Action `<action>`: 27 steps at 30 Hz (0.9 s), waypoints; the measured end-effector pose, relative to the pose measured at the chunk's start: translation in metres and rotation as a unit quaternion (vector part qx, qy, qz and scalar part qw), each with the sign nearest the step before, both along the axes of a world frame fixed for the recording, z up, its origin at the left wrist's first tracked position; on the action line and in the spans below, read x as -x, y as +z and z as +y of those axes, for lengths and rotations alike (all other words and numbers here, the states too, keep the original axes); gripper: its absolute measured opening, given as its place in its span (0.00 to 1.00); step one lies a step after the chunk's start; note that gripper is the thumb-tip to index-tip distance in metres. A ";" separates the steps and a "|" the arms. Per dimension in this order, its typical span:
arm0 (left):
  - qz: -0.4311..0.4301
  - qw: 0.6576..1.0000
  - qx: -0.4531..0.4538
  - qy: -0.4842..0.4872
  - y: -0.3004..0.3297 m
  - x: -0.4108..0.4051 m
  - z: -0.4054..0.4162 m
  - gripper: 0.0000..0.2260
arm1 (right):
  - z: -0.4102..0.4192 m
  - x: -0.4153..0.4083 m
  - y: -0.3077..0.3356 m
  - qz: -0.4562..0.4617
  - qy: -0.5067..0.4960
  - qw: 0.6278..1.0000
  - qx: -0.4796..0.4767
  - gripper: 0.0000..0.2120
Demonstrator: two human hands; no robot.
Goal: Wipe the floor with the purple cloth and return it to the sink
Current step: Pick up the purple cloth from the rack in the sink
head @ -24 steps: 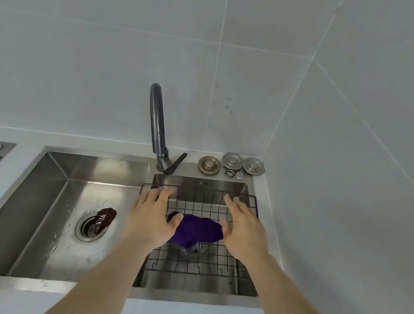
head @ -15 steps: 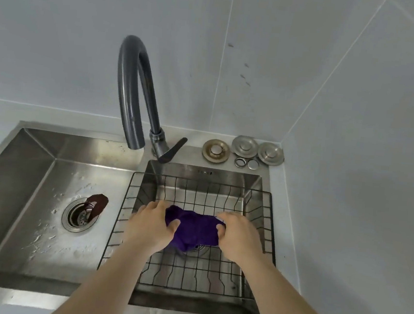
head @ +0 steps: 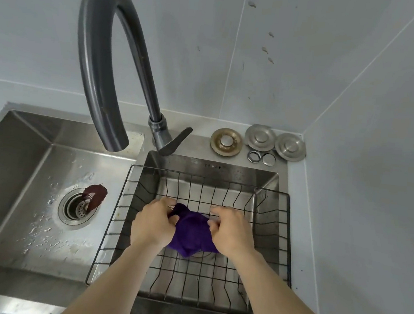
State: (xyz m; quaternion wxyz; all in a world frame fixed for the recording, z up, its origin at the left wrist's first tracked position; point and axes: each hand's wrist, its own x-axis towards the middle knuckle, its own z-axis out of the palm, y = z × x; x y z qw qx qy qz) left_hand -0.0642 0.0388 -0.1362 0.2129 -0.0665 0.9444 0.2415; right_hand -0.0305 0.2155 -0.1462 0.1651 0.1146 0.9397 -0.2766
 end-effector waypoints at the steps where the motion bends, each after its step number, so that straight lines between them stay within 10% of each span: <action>1: 0.007 1.000 -0.011 0.005 0.001 0.000 -0.001 0.13 | 0.001 -0.002 0.001 -0.022 0.013 1.000 0.000 0.10; 10: 0.086 0.994 -0.063 -0.003 0.037 -0.005 -0.016 0.07 | 0.002 -0.023 0.034 -0.045 0.040 0.998 -0.004 0.08; 27: 0.317 0.925 -0.201 -0.058 0.245 -0.136 -0.130 0.07 | -0.077 -0.175 0.247 0.299 -0.120 0.946 -0.046 0.09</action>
